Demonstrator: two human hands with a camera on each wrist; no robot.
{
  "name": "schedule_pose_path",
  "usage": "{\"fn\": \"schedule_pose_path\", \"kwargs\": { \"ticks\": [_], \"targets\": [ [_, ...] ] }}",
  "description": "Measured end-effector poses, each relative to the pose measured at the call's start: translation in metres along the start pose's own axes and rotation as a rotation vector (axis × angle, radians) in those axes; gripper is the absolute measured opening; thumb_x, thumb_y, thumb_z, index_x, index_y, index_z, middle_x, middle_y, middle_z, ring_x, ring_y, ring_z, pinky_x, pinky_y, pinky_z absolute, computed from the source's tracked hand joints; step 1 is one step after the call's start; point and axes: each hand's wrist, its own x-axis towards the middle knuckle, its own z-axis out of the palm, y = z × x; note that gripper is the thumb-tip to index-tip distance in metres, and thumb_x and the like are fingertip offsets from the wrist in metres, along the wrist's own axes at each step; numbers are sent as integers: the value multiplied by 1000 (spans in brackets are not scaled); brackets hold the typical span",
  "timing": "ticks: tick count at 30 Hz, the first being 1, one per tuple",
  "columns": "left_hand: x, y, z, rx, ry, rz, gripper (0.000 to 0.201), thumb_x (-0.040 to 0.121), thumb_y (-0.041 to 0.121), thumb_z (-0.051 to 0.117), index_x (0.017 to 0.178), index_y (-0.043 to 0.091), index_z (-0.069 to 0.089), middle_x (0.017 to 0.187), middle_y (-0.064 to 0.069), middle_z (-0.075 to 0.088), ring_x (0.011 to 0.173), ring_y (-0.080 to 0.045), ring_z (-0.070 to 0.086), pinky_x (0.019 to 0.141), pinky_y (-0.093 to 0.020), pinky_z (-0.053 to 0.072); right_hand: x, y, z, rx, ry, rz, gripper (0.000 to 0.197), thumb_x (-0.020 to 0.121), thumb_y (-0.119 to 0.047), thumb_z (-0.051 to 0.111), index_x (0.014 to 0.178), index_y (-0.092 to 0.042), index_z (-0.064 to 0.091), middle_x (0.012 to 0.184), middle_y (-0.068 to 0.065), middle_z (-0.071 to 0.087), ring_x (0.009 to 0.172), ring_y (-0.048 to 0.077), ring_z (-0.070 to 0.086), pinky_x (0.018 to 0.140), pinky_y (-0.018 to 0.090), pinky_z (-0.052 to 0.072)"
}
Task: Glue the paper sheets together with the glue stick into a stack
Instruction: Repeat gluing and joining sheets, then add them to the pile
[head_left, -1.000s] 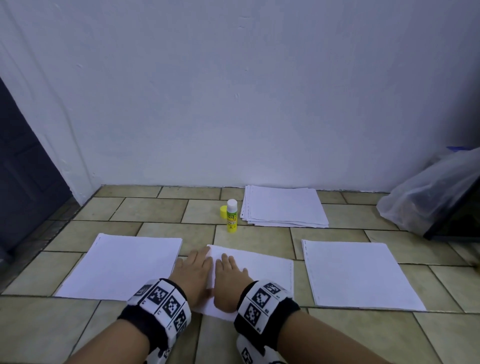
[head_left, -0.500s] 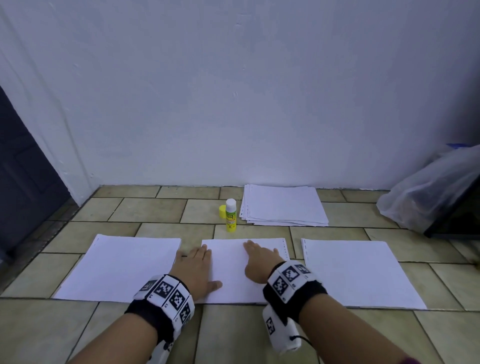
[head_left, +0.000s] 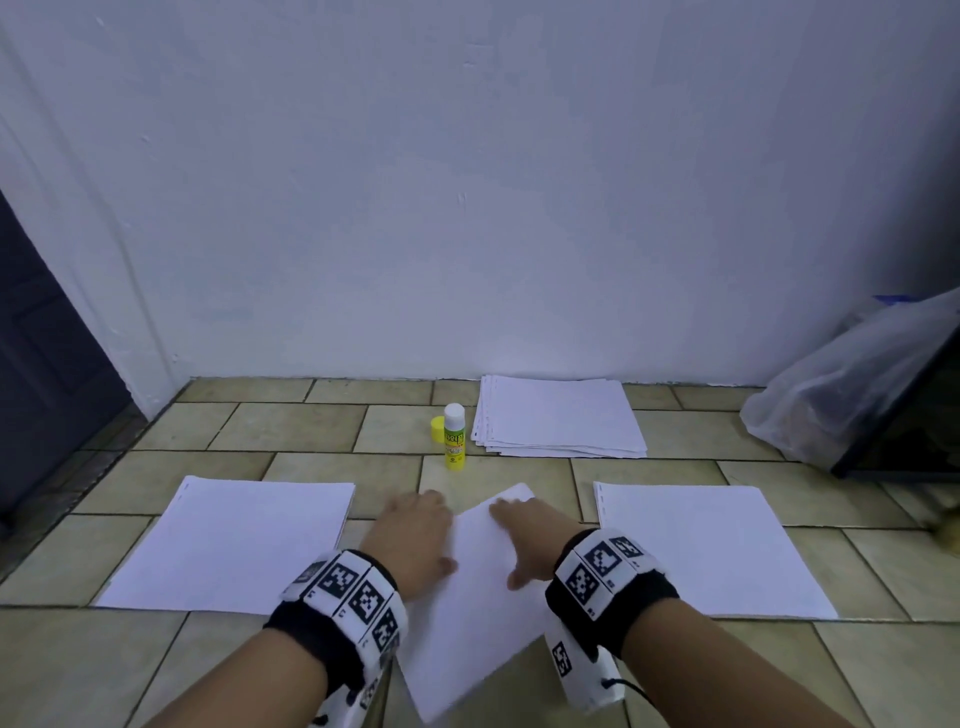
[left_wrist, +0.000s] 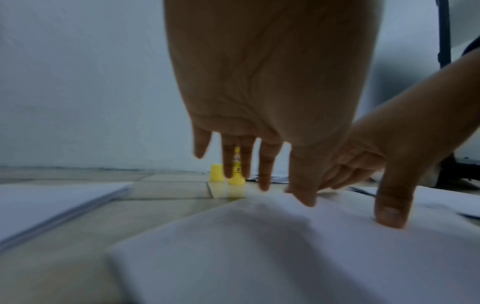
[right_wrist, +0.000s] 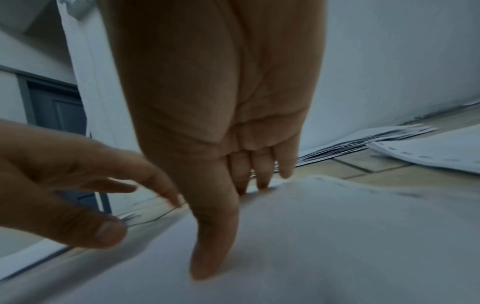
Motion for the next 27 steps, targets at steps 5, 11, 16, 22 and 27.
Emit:
{"fn": "schedule_pose_path", "kwargs": {
  "ticks": [5,11,16,22,27],
  "targets": [
    [-6,12,11,-129,-33,66,54,95,33,54,141,12,34,144,-4,35,131,-19,35,104,-34,38,-4,-13,8,-44,94,-8,50,91,-6,50,140,-10,39,140,11,40,132,27,37,101,36,39],
    [-1,4,10,-117,-28,-52,62,93,37,57,140,7,31,148,-10,27,137,-22,29,104,-32,36,5,-31,21,64,-2,39,77,95,-47,47,152,-13,9,161,4,2,148,20,4,116,50,18],
    [4,-13,15,-83,-221,6,87,96,46,46,152,10,-10,161,-3,-14,148,-14,-5,121,-40,10,12,-33,12,41,-54,-101,78,96,-30,52,153,-18,0,161,-2,-3,148,14,4,118,49,4],
    [4,-15,11,-28,-248,16,86,97,51,42,152,9,-10,160,-3,-14,149,-14,-4,120,-41,11,-3,11,5,101,-26,72,72,96,-47,45,154,-25,6,161,-8,6,144,18,22,120,44,4],
    [-1,-11,10,-65,-162,-13,90,92,54,52,153,9,4,161,-3,1,145,-19,17,114,-36,26,-11,16,11,91,-8,86,99,82,-64,57,153,-20,4,161,-4,4,147,16,10,118,47,0]
  ]
}}
